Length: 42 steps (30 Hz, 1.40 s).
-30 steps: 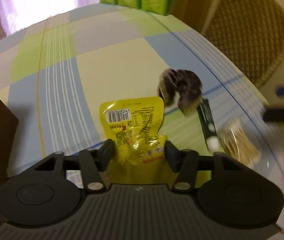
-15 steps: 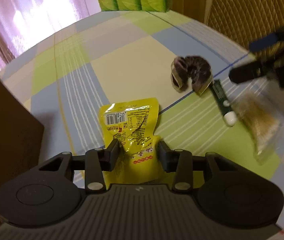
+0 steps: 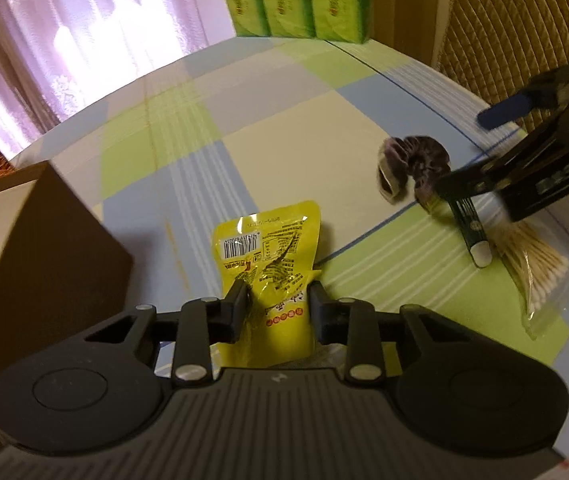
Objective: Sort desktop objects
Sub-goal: 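Grasp the brown scrunchie with the right tool while the left tool holds the packet, then carry the snack packet and scrunchie over the open box with both tools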
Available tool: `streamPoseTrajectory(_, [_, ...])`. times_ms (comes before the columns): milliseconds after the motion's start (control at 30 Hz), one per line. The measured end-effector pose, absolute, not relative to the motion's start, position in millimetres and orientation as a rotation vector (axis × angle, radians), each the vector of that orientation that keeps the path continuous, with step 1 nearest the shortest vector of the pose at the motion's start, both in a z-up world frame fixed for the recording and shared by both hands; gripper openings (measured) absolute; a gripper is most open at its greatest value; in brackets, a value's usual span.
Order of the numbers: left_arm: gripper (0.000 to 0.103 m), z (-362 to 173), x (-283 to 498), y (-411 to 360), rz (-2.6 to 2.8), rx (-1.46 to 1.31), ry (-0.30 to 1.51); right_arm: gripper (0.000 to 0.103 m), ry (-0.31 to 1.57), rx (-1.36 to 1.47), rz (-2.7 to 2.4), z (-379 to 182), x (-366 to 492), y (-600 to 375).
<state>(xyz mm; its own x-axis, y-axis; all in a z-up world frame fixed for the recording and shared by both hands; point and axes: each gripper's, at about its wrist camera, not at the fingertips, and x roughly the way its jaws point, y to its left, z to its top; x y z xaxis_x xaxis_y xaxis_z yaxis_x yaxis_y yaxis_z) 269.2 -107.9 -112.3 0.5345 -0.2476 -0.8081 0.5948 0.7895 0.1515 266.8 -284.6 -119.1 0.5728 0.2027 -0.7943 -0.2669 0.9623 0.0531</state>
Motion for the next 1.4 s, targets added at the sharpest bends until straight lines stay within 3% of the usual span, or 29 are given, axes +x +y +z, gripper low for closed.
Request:
streamPoseTrajectory(33, [0.028, -110, 270, -105, -0.516, 0.43, 0.876, 0.084, 0.927, -0.081, 0.283, -121, 270, -282])
streamPoseTrajectory(133, [0.028, -101, 269, -97, -0.503, 0.392, 0.881, 0.066, 0.938, -0.102, 0.296, -129, 278, -275])
streamPoseTrajectory(200, [0.028, -97, 267, -94, -0.498, 0.375, 0.882, 0.044, 0.964, -0.099, 0.305, -135, 285, -271])
streamPoseTrajectory(267, [0.028, -95, 264, -92, -0.49, 0.374, 0.879, 0.028, 0.981, -0.091, 0.309, -138, 288, -270])
streamPoseTrajectory(333, [0.028, -93, 261, -89, -0.484, 0.368, 0.879, 0.02, 0.977, -0.091, 0.303, -136, 288, -268])
streamPoseTrajectory(1400, [0.028, -35, 189, -51, -0.495, 0.278, 0.802, 0.018, 0.902, 0.0, 0.41, -52, 176, -240])
